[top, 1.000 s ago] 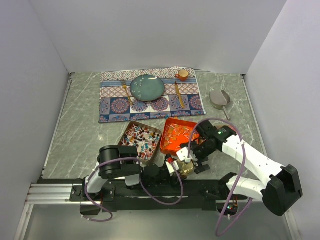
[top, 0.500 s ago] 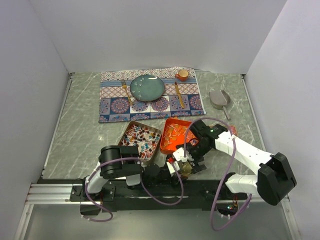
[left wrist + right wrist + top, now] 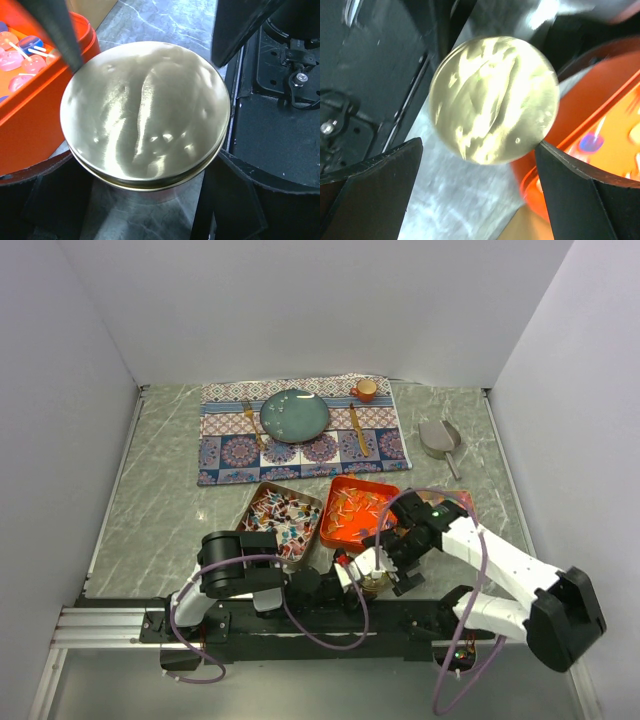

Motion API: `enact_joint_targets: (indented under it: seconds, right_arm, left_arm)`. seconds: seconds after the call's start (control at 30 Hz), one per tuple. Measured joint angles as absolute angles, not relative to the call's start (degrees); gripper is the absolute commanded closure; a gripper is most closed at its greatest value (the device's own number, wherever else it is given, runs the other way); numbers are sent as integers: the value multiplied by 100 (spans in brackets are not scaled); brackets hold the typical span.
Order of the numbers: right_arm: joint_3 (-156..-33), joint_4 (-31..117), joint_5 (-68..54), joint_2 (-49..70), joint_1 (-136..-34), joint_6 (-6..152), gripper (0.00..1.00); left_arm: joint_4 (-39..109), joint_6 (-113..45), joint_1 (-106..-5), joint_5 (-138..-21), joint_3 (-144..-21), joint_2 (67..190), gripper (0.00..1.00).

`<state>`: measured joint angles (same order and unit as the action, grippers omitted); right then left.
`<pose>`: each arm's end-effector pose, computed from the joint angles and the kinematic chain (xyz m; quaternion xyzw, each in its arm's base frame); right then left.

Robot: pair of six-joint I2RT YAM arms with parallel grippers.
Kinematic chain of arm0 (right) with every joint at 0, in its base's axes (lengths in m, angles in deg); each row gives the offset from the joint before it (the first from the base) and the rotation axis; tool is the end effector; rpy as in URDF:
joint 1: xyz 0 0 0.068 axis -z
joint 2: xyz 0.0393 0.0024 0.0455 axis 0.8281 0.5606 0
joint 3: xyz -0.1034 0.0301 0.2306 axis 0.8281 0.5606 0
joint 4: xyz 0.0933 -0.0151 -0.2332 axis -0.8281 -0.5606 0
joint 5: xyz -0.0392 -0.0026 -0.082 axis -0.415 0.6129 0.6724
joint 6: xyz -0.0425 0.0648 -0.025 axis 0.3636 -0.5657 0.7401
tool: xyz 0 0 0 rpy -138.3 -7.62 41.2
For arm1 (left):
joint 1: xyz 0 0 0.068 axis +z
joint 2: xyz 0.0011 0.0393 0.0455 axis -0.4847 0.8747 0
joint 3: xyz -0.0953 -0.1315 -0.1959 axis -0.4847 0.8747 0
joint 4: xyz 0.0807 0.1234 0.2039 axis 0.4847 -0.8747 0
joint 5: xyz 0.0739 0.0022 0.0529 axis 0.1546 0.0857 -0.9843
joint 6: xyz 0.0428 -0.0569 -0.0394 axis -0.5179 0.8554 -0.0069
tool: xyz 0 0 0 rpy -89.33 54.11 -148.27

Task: Pack the candies
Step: Screw the bottle lid onto the packing bottle.

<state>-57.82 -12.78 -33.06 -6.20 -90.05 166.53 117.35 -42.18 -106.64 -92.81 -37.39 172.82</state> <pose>0.1197 0.1289 0.1589 -0.8412 0.4493 0.2277 0.1966 0.0776 -0.3255 0.0696 0.4291 0.6200 -0.4032 0.5186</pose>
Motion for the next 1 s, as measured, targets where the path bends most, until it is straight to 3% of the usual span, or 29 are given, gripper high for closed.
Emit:
enact_joint_targets:
  seconds: [0.23, 0.5, 0.73, 1.0]
  right_arm:
    - [-5705, -1754, -2759, -987, -8804, 16636, 6]
    - [-6411, -2375, -2573, -740, -7974, 16699, 0]
    - [-6899, -1990, -3286, -80, -8015, 16793, 0]
    - [-7076, -1721, -3804, 681, -8754, 16870, 0]
  left_arm:
    - [11612, -4185, -10585, -9331, -3842, 17282, 99]
    - [11564, -4174, -10465, -9408, -3882, 17282, 99]
    - [11573, -4181, -10465, -9362, -3875, 17282, 99]
    - [11617, -4220, -10494, -9351, -3838, 17282, 99]
